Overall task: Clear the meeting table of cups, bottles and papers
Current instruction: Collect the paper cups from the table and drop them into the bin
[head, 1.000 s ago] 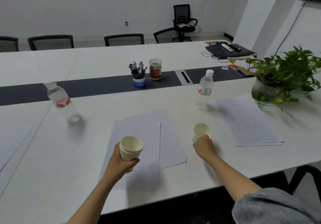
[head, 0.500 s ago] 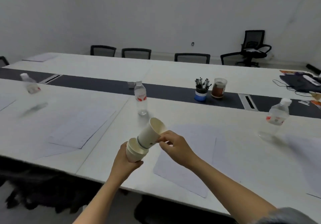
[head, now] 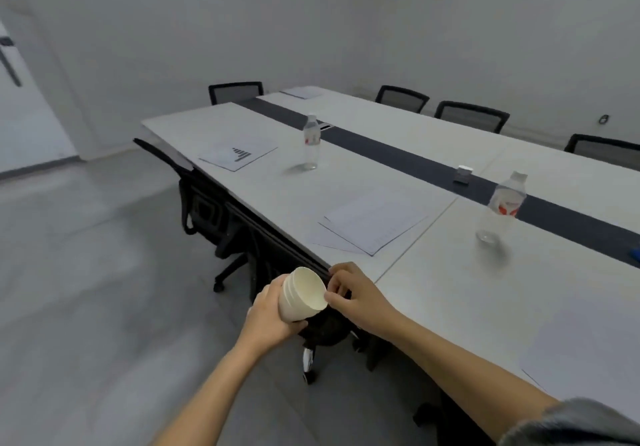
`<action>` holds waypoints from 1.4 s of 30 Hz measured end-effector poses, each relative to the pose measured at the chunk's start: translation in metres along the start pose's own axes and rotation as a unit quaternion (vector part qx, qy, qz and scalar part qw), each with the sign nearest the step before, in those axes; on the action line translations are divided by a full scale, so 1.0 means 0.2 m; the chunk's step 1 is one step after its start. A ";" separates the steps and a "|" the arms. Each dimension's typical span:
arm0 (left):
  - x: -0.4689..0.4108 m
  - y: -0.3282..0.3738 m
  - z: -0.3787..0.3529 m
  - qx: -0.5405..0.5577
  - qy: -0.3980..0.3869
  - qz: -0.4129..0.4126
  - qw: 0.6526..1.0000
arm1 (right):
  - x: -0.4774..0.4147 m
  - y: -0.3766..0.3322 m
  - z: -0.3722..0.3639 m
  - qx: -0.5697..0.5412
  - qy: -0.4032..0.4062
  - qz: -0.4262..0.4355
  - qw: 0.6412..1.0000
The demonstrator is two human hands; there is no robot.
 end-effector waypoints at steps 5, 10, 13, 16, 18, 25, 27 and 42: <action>-0.01 -0.13 0.20 -0.044 0.023 -0.018 0.999 | -0.13 -0.18 -0.31 -0.018 -0.095 -0.006 0.995; -0.09 -0.26 0.37 -0.097 0.035 -0.006 0.995 | -0.31 -0.29 -0.62 -0.052 -0.170 0.005 0.984; -0.20 -0.34 0.48 -0.130 0.051 0.000 0.990 | -0.48 -0.33 -0.71 -0.056 -0.168 0.027 0.984; -0.38 -0.39 0.61 -0.157 0.071 0.005 0.985 | -0.69 -0.40 -0.79 -0.084 -0.176 0.046 0.980; -0.54 -0.44 0.71 -0.163 0.089 0.016 0.982 | -0.89 -0.45 -0.84 -0.099 -0.178 0.061 0.977; -1.07 -0.59 1.07 -0.221 0.136 0.050 0.965 | -1.53 -0.63 -1.00 -0.123 -0.219 0.089 0.964; -1.14 -0.65 1.13 -0.208 0.149 0.065 0.965 | -1.63 -0.67 -1.06 -0.116 -0.229 0.094 0.962; -1.88 -1.61 2.11 -0.180 0.229 0.156 0.944 | -2.66 -1.38 -2.16 -0.067 -0.323 0.161 0.930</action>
Point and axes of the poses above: each hand's wrist, its own x-axis away from the middle knuckle, its own z-axis out of the back of the hand, y = z × x, the point moved 9 cm from there along -x, towards the middle knuckle, and after that the axes turned 9 degrees about y, right-handed, at the moved point
